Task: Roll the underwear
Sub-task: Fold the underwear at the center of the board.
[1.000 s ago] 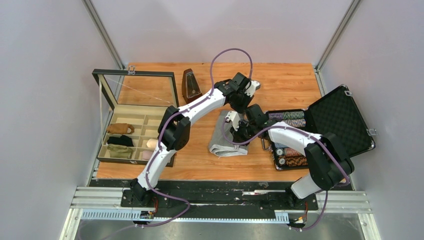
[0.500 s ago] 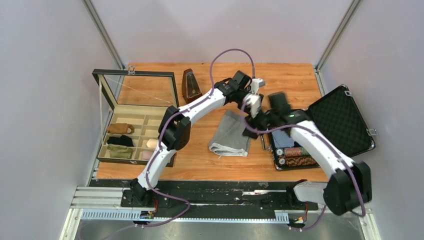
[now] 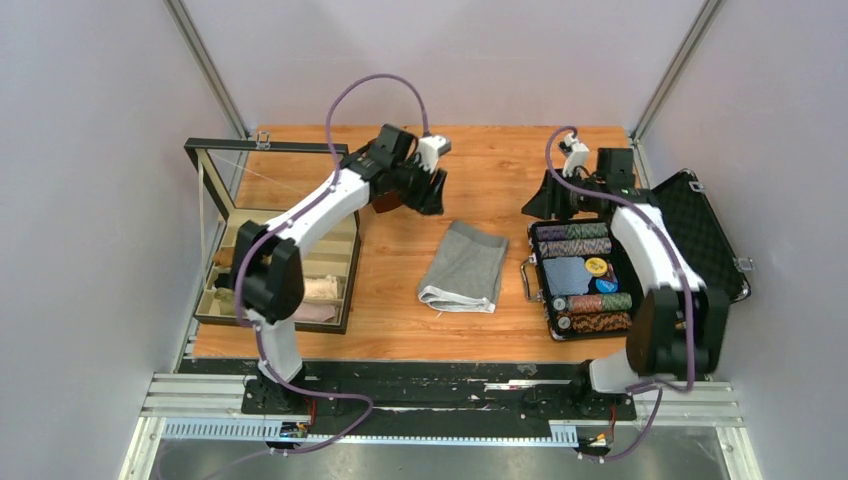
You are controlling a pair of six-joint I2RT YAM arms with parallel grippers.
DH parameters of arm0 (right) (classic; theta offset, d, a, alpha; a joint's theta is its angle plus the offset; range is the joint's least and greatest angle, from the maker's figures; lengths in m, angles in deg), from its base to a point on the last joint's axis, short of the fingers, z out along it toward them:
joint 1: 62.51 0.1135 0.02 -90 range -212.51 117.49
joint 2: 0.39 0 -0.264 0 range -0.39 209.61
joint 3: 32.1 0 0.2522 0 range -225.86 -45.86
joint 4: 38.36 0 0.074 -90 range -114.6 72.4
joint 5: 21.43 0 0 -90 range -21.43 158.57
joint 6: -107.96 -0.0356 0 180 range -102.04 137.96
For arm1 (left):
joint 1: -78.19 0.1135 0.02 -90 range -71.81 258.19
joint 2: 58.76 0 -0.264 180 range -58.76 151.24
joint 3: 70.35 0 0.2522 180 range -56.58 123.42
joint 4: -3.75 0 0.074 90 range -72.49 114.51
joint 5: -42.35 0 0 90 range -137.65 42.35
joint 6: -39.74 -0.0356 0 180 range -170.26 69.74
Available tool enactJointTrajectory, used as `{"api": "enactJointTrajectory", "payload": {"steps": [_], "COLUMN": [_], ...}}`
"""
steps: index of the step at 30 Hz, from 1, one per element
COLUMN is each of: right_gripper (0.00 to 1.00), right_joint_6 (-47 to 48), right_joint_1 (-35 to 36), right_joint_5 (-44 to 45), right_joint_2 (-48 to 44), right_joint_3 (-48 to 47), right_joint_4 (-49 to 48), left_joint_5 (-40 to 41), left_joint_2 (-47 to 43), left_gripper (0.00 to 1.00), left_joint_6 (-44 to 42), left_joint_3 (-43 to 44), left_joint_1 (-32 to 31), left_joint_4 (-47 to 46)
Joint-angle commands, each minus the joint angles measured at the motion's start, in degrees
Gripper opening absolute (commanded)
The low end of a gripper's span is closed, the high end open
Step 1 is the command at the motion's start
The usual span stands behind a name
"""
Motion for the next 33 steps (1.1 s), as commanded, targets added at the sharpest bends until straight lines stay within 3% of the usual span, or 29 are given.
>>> {"api": "enactJointTrajectory", "payload": {"steps": [1,4,7,13,17,31,33], "right_gripper": [0.28,0.14,0.1,0.07,0.0,0.08,0.07], "right_joint_6": [-4.81,-3.71,1.3,1.62,-1.48,-7.5,-7.18], "right_joint_1": [0.06,0.9,5.86,10.21,11.1,10.99,10.83], "right_joint_5": [-6.56,-7.05,-7.02,-5.0,-1.15,13.13,11.67], "right_joint_2": [14.6,18.81,21.01,26.89,29.2,32.17,31.67], "right_joint_3": [-6.8,-8.26,-9.08,-10.31,-8.35,-3.6,-3.75], "right_joint_4": [3.15,1.89,1.63,2.07,1.0,-3.13,-2.92], "left_joint_5": [-11.83,-11.59,-10.56,-9.49,-8.31,5.28,6.92], "left_joint_2": [-13.67,-17.28,-18.02,-14.44,-10.89,-3.13,-3.42], "left_gripper": [0.55,0.41,0.35,0.34,0.34,0.31,0.32], "left_joint_6": [-18.1,-25.6,-27.21,-25.3,-25.95,-36.47,-37.86], "left_joint_3": [-17.37,-23.49,-28.75,-32.38,-32.31,-29.36,-27.97], "left_joint_1": [-1.48,-1.84,-1.87,-3.26,-4.91,-7.3,-7.26], "left_joint_4": [-1.0,1.39,1.19,-2.28,-2.49,0.2,0.98]}}
